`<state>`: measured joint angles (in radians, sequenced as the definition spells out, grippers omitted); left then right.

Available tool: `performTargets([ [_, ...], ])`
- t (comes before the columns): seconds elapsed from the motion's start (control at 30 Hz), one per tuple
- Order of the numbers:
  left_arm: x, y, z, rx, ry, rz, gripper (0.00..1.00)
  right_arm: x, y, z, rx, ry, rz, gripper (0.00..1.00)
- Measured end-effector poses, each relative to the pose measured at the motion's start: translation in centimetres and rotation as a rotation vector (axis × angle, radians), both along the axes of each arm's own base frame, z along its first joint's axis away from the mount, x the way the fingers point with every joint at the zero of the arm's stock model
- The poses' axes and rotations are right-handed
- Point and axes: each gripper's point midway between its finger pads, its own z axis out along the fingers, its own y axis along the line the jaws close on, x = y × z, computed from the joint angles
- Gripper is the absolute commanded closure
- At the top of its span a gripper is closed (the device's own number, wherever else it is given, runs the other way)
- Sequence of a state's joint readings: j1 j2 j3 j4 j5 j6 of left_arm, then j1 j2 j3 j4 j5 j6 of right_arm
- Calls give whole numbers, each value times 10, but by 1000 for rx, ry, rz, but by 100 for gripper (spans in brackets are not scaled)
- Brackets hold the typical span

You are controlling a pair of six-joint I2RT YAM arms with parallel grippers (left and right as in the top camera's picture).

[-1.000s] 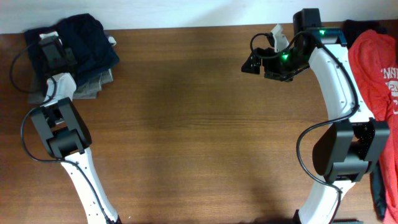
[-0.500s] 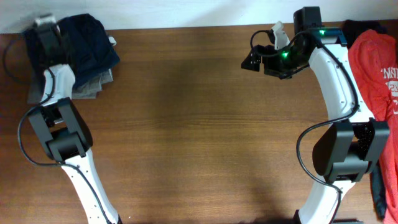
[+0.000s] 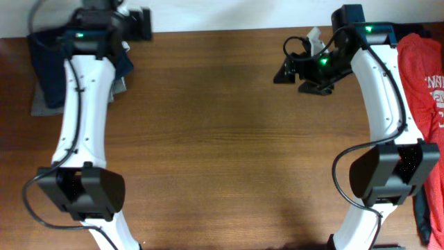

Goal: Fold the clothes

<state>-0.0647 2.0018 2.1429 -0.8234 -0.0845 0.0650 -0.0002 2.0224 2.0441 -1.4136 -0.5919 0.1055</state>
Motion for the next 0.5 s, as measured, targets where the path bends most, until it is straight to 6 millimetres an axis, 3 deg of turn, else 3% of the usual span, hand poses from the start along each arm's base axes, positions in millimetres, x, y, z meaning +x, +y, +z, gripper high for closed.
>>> performTargets([
  [0.07, -11, -17, -23, 5, 92, -34, 1, -12, -2, 4, -17, 25, 2, 18],
  [0.2, -24, -48, -45, 15, 180, -94, 1, -41, -9, 20, -67, 66, 5, 24],
  [0.4, -32, -93, -48, 24, 187, -181, 1, -86, -19, 55, -153, 38, 34, 27],
  [0.5, -36, -108, -48, 26, 187, -210, 1, -104, -13, 76, -209, -49, 68, 26],
])
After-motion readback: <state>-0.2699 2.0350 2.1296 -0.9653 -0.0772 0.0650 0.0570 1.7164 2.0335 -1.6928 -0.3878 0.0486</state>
